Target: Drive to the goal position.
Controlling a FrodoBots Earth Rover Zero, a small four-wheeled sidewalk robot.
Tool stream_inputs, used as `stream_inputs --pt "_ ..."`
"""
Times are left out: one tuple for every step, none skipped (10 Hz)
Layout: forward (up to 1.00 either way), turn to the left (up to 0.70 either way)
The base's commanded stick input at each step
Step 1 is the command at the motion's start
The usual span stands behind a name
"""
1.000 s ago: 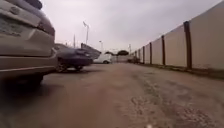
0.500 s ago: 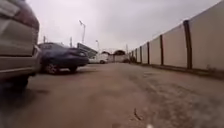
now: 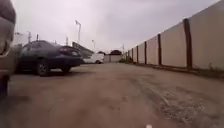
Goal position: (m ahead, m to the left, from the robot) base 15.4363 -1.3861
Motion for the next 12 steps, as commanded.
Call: stream_inputs --pt "0.85 0.01" --pt "0.85 0.01" --pt "0.85 0.01" --pt "0.85 0.01" --pt "0.85 0.01" --pt "0.85 0.01" --pt "0.85 0.01" --pt "0.85 0.01" --pt "0.85 -0.19" --pt "0.85 -0.33" --pt "0.85 -0.33" --pt "0.85 -0.21"
